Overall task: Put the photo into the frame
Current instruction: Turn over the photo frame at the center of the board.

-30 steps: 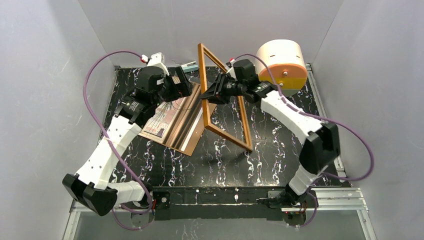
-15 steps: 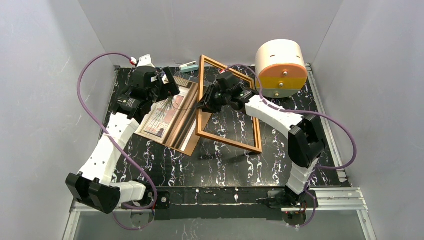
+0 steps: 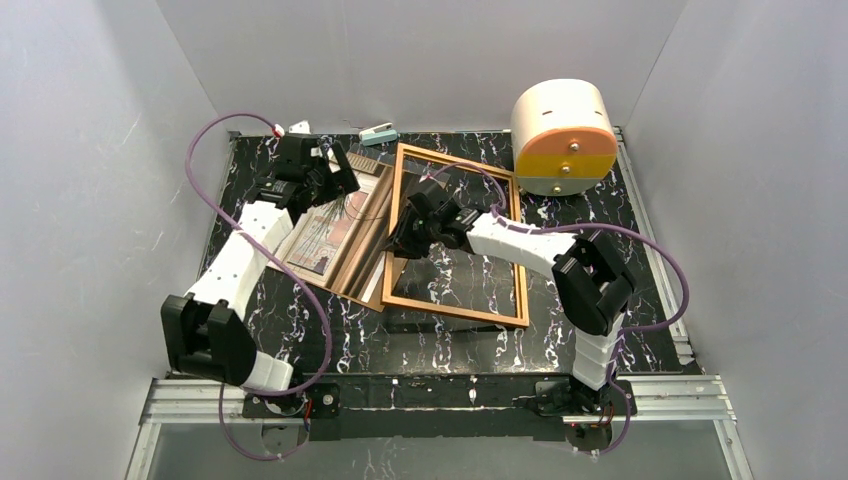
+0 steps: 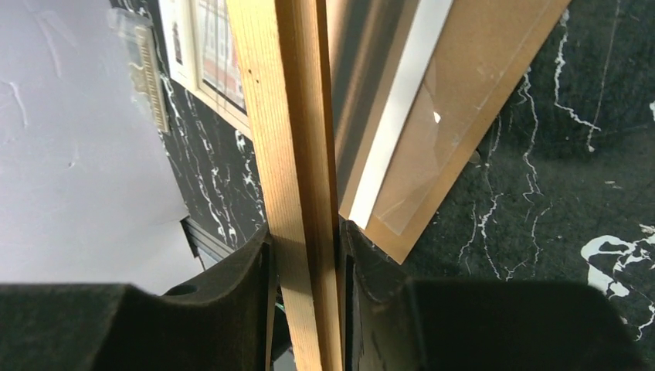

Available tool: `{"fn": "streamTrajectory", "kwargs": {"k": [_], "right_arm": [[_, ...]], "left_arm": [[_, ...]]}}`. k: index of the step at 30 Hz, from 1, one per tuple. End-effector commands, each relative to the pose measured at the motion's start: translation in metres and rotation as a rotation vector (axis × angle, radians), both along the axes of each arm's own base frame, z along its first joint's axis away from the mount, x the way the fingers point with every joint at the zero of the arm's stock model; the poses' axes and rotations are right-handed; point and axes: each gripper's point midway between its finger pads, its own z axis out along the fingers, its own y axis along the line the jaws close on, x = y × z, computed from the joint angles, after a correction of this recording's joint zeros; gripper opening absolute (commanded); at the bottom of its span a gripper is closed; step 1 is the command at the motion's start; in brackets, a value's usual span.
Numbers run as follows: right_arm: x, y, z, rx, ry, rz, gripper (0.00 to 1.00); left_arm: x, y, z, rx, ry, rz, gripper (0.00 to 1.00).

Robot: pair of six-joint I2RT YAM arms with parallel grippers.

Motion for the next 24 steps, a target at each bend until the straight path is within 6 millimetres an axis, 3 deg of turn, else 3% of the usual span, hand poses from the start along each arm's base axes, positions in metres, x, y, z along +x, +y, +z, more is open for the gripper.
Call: {"fn": "streamTrajectory", "kwargs": {"k": [1,8,13,24], "right_arm": [[0.003,-0.021,-0.039,-0.055,0.126,-0.181,0.01],[0.002,-0.039,-0.061,-0.104,0.114,-0.216,0.01],[-0.004,-0.049,-0.072,-0.130,0.116,-0.204,0.01],[-0.005,-0.058,-0.106,-0.230,0.072,-0.006,0.01]], "left_arm": [[0.003,0.008,-0.039,-0.024,0.070,0.027,0.98],[-0.005,0.016,-0.107,-0.057,0.186,0.045,0.97],[-0.016,0.021,-0.141,-0.055,0.258,0.056,0.96],[-0.019,0.020,-0.140,-0.063,0.269,0.048,0.95]]}}
